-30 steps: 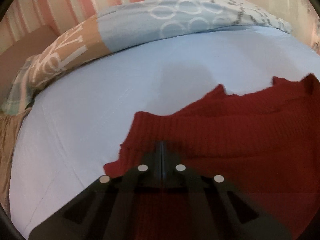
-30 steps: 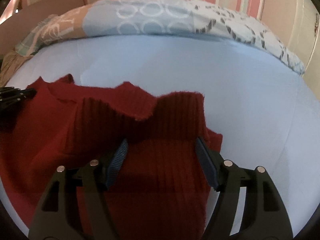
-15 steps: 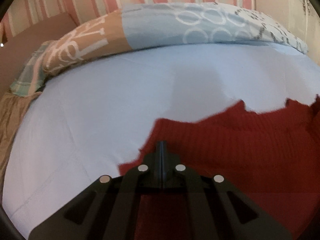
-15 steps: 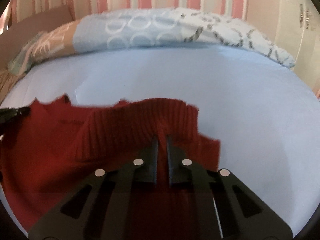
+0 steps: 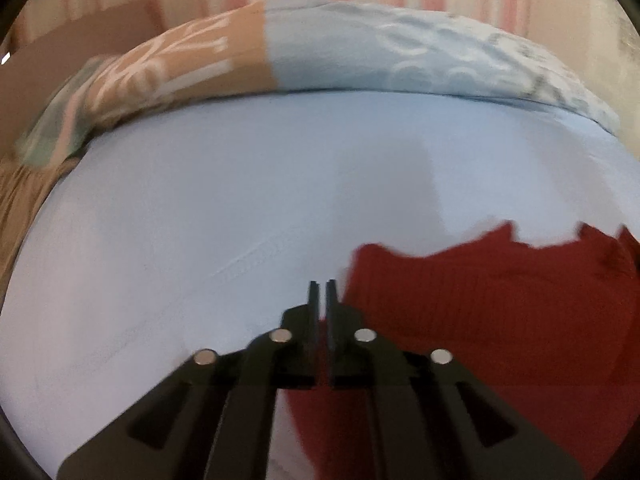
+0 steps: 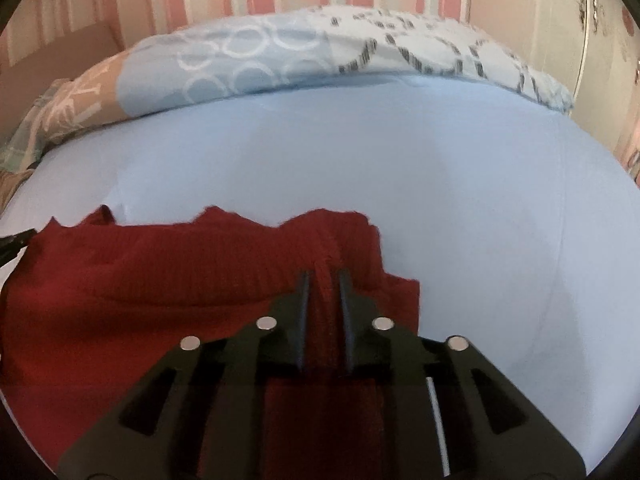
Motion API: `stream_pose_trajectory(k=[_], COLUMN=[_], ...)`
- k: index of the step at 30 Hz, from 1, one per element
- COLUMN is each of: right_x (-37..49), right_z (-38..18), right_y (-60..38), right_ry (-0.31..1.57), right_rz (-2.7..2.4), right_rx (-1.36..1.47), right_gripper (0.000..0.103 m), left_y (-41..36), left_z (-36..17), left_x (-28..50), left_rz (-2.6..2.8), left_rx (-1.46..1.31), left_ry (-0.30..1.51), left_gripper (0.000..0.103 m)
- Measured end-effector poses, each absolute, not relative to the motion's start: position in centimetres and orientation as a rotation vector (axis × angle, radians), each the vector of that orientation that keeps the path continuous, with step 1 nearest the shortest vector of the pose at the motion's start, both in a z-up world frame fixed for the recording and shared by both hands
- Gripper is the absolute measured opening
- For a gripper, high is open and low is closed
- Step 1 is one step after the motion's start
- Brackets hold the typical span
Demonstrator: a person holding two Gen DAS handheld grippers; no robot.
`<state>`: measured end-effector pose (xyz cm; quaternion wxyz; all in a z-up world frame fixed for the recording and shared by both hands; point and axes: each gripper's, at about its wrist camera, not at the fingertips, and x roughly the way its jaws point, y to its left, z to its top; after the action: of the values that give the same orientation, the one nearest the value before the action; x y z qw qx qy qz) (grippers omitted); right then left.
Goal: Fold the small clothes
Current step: 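Grasp the new folded edge with both tools, then fold the edge over toward the collar and open both tools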
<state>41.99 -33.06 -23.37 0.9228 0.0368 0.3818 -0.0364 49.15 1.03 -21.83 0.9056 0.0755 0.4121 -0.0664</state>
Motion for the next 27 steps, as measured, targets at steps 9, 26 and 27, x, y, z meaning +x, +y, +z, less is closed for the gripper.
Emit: stream_pose_trajectory(k=[9,26,27], right_x=[41.6,40.9,40.8], right_z=[-23.0,-22.2,-22.1], right_y=[-32.7,-31.7,-31.7], right_ry=[0.765,0.695,0.686], right_rz=[-0.078,-0.059,-0.061], right_rx=[0.063,0.015,0.012], right_gripper=[0.027,0.052,0.052], left_y=[-4.2,-6.7,-6.1], left_z=[-20.5,-22.8,-22.0], left_x=[47.2,46.8,46.4], left_rz=[-0.327,-0.305,-0.298], left_rx=[0.217,0.313,0.286], left_ry=[0.849,0.814,0.784], left_gripper=[0.074,0.012,0.012])
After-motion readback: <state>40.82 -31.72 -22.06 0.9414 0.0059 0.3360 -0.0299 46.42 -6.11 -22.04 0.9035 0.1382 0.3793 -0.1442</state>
